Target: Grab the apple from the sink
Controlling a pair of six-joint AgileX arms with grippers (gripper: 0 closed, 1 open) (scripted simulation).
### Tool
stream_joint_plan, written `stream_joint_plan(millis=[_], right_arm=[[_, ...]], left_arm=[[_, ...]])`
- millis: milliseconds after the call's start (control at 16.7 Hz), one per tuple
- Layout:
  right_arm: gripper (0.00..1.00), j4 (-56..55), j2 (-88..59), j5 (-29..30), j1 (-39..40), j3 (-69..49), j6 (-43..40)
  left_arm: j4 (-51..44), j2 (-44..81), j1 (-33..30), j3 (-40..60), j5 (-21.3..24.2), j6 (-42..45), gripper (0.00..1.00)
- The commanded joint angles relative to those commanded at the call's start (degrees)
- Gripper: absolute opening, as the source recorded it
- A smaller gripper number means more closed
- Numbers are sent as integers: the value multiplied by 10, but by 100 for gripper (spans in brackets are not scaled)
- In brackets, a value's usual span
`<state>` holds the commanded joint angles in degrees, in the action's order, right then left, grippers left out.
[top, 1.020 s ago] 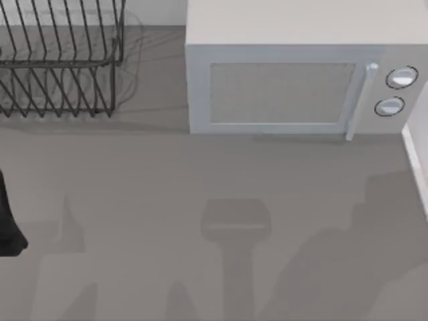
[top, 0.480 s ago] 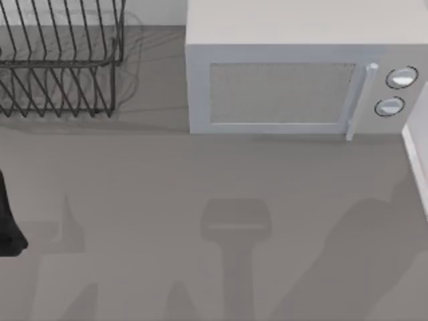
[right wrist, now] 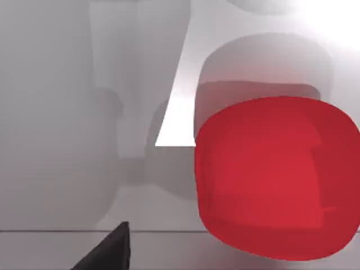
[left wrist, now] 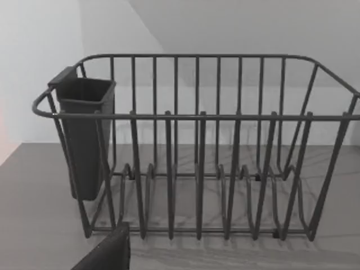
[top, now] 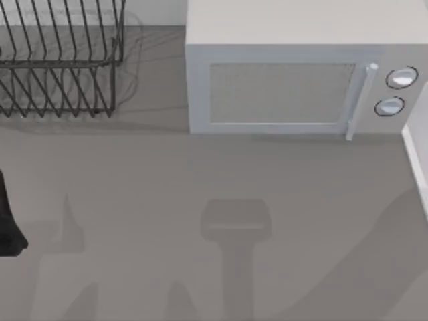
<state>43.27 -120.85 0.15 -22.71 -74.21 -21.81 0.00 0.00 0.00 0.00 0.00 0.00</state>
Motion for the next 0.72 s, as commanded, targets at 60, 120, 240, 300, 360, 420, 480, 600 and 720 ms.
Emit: stream_joint_plan(millis=[60,120,240,300,360,420,480,600,720], right_arm=[[100,-36,-20,0,0,11,0],[100,-71,-39,0,0,22,1],[100,-126,-74,1,0,43,1],[100,-145,-89,1,-1,51,2],[100,-158,-99,1,-1,57,2],[100,-164,-105,1,-1,60,2],[100,-165,-105,1,-1,61,2],[100,-165,-105,1,-1,61,2],[92,-165,-105,1,-1,61,2]], left_arm=[[0,0,0,0,0,0,100],[0,0,0,0,0,0,100],[0,0,0,0,0,0,100],[0,0,0,0,0,0,100],[0,0,0,0,0,0,100],[0,0,0,0,0,0,100],[0,0,0,0,0,0,100],[0,0,0,0,0,0,100],[0,0,0,0,0,0,100]])
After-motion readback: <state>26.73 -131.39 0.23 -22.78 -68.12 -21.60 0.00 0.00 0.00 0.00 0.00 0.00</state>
